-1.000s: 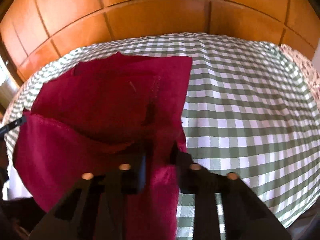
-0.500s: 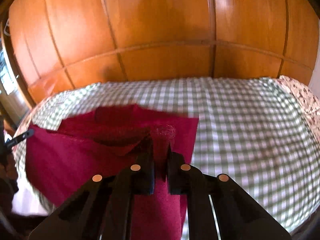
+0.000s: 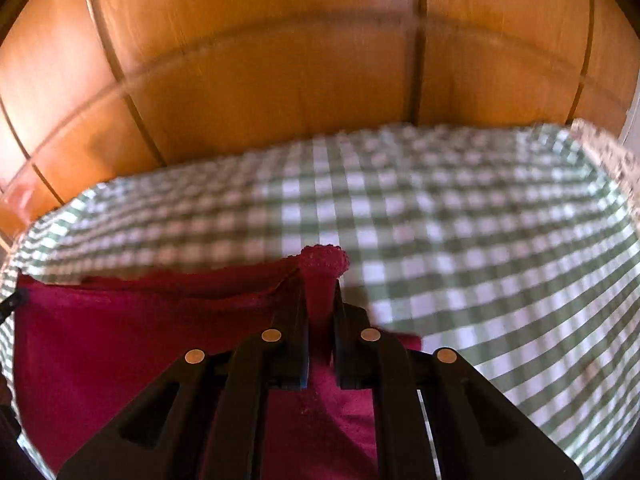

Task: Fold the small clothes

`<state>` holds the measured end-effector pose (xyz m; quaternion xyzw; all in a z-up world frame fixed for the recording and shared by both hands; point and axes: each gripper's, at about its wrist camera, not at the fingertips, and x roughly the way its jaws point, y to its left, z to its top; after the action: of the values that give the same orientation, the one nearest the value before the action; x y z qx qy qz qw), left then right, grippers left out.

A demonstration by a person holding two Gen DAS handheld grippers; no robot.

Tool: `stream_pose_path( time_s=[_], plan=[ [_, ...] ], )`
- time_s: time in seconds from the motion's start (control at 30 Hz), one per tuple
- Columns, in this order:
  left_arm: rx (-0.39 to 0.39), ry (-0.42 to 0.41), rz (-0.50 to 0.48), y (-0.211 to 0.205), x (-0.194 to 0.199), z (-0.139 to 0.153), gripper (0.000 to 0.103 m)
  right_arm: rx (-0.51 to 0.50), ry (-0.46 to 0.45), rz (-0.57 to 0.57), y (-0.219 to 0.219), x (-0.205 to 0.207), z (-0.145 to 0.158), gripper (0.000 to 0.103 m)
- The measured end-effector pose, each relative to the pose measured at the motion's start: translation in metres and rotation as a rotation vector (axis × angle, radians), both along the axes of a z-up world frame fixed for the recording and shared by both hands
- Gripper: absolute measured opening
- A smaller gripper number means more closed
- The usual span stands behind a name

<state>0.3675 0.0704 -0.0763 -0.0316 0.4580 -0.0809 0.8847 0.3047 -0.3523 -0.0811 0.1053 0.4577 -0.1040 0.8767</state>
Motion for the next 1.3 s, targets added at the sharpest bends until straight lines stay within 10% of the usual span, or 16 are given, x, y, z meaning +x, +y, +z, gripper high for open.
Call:
stream_pose_path(
  time_s=[0.2,0.53,0.7,0.8,1.3],
  plan=[
    [0.014,-0.07,0.078,0.008,-0.024,0.021,0.017,0.003,-0.088,-0.02,-0.004,-0.027,0.025,0.05],
    [0.054,-0.102,0.002,-0.005,-0.125,0.017,0.018,0.021,-0.141,0.212,0.078,-0.097,0.042,0.05],
    [0.133,-0.058,0.037,-0.006,-0.141,-0.008,0.019,0.031,-0.044,0.136,0.071,-0.099,-0.003,0.05],
    [0.112,-0.09,0.044,-0.004,-0.159,0.007,0.04,0.037,-0.062,0.116,0.072,-0.103,0.005,0.05],
    [0.084,-0.125,0.066,0.017,-0.218,0.02,0.048,0.071,-0.115,0.152,0.103,-0.172,0.024,0.058]
  ],
)
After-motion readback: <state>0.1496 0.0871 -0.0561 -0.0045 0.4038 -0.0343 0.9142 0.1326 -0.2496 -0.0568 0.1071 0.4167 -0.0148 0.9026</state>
